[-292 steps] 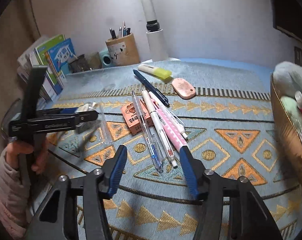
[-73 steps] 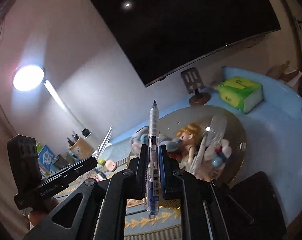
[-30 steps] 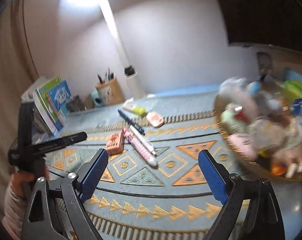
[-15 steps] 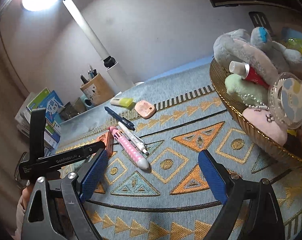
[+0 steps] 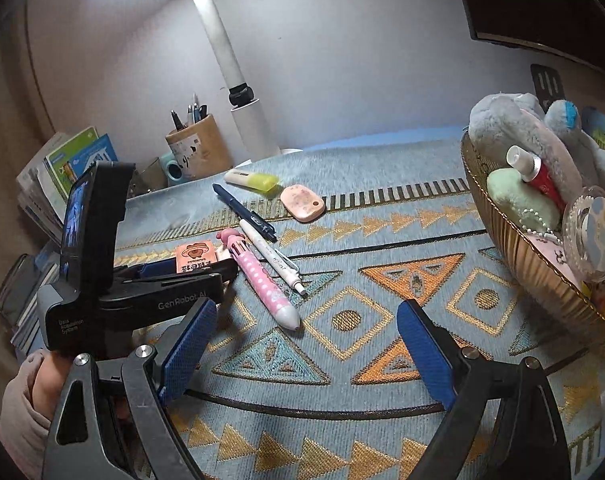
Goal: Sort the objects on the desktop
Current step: 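Grasp the orange card box with the left gripper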
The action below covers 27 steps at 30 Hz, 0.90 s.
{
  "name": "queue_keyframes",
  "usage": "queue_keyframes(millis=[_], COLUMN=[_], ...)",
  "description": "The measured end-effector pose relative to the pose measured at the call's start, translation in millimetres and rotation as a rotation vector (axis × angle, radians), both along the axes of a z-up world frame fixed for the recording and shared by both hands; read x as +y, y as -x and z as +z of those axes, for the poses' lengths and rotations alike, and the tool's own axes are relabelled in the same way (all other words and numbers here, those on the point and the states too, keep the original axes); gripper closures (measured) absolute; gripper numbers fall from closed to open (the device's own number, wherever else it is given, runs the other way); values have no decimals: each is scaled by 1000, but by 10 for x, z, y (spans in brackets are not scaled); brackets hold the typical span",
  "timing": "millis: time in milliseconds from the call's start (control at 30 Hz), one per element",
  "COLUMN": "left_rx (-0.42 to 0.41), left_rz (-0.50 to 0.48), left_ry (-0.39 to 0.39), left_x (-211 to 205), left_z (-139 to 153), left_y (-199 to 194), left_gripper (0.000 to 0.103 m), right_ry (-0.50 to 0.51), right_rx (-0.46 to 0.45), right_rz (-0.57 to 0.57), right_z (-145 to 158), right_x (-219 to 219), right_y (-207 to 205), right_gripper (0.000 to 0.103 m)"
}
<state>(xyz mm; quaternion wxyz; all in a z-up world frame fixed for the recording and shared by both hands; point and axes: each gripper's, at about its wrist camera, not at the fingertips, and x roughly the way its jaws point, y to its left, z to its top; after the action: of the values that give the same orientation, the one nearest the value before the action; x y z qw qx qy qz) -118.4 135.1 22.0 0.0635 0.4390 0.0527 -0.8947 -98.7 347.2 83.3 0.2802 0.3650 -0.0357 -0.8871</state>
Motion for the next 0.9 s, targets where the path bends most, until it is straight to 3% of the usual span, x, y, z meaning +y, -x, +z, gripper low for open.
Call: queue_keyframes(millis=[33,233,367,500,567,600,667,900], left_rx=[6,-13,-61,-78,-75,-71,-61,-26], left_rz=[-11,-78,-220,-329,-339,-346,-358,-236], left_ry=[-12,-63,-121,-31,-61,-91,-120,60], left_x=[-18,-125,-207,-313,-400,-429,-438,-100], left_z=[12,55,84,84,87,100,120,-5], left_y=[-25,-175,-346,-601,-682,-721,-799,-703], left_gripper=[38,39,39,37,37,36,18,17], right_ry=[-5,-13,-9,-33,-57,-66,-76,-77], right_rx=[0,0,-7,-18,-23,-21,-13,-16], right_rz=[1,6,11,26,34,37,38,34], right_z=[-2,-2,-10,-51,-79,-85,-94,-101], right_x=[-8,-16,-17,-78,-120,-137,-150,-141], right_y=[0,0,6,10,6,0,-19,-16], right_gripper=[12,12,12,12,12,12,12,12])
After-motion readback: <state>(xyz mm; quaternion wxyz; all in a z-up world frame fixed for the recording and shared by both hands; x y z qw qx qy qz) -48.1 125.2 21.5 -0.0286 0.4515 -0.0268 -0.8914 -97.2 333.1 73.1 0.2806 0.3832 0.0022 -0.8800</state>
